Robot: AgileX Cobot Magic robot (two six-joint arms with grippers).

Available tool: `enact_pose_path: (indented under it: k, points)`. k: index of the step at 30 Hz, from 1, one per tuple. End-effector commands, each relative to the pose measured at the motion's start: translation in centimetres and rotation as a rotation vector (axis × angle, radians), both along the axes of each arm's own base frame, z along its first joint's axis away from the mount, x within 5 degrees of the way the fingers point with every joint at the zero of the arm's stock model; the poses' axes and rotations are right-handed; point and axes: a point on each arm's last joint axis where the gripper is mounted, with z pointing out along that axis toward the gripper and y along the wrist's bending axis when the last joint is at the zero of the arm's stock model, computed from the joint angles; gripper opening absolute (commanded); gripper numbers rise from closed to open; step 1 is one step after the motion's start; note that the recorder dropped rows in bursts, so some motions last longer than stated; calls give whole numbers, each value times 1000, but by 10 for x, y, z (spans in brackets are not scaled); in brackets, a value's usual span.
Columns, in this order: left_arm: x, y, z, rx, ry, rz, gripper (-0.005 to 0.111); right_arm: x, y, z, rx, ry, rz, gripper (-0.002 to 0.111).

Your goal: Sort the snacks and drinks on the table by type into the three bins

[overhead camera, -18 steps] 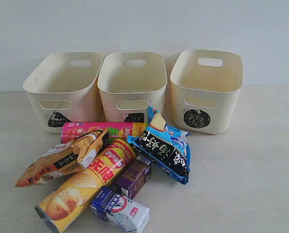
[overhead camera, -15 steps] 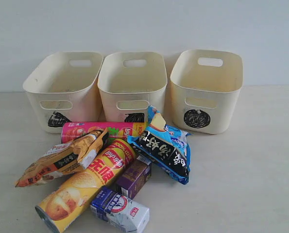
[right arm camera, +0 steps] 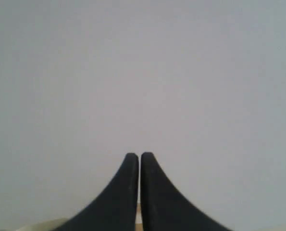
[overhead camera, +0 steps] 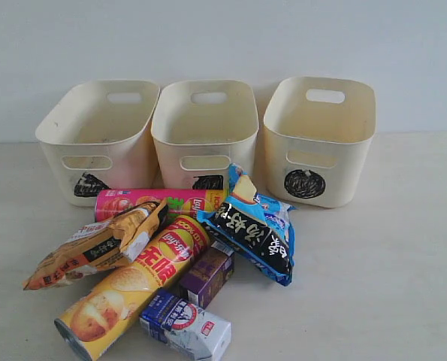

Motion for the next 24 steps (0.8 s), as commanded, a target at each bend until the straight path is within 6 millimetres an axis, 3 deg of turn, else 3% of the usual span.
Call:
enact_pose_path:
  k: [1,5,8,12,16,20,24]
  points:
    - [0,0,0,-3,-5,4,4,20,1,29,-96,8,-36,0]
    - [0,0,0,-3,-5,4,4,63,2,52,-87,100,-28,0]
    - [0,0,0,-3,-5,4,4,91,2,47,-110,122,-33,0]
    - [0,0,0,-3,-5,4,4,138,6,8,-181,311,-9,0]
    - [0,0,0,-3,-5,4,4,166,16,-31,-217,424,83,0]
    - [0,0,0,-3,-5,4,4,170,43,-74,-225,383,208,0]
    - [0,0,0,-3,-5,4,4,174,71,-105,-268,458,328,0]
